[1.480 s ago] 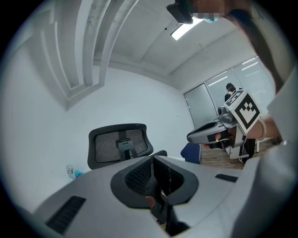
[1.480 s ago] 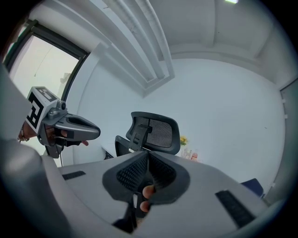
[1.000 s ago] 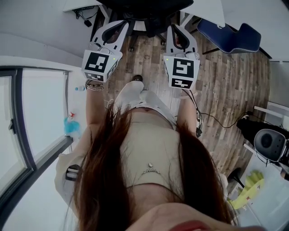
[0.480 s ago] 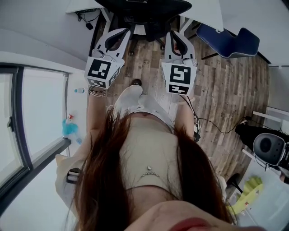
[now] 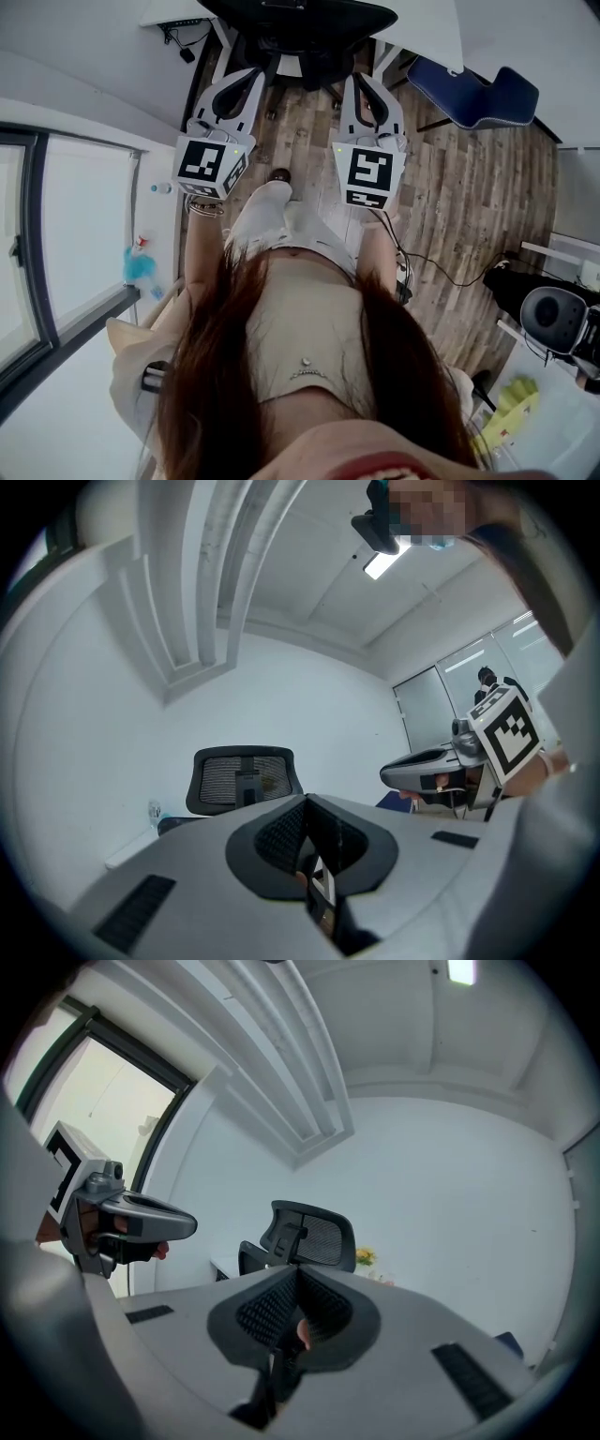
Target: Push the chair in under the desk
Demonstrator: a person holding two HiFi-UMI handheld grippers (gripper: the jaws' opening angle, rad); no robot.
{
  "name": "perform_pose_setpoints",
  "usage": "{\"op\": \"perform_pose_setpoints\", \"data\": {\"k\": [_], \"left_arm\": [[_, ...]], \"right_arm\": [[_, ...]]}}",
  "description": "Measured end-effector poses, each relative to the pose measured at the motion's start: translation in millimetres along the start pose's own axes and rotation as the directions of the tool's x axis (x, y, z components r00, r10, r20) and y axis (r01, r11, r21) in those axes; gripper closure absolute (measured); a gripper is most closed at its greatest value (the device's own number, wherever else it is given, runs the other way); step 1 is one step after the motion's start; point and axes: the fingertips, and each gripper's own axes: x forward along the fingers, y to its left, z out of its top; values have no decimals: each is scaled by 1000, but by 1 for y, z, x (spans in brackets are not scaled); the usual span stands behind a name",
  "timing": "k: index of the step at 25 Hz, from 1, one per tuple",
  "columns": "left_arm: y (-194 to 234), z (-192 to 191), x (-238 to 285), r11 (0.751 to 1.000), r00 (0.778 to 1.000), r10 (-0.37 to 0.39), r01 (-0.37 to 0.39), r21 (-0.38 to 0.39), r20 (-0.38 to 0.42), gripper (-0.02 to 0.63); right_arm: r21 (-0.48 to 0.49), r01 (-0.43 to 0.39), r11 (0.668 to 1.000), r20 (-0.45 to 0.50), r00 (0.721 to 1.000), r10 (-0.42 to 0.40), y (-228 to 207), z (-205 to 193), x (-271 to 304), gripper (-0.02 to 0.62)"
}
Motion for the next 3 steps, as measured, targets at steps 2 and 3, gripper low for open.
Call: {"op": "perform_pose_setpoints", "data": {"k": [2, 3], "left_arm": [[-5, 0, 2, 1000, 1000, -5, 5, 0, 0, 601], [-8, 0, 4, 1000, 1000, -9, 9, 0, -1, 601]], "right_arm": [[-13, 8, 1000, 18, 1000, -7, -2, 2, -1, 569], [-20, 13, 1000, 25, 1000, -12, -3, 2, -1, 569]]}}
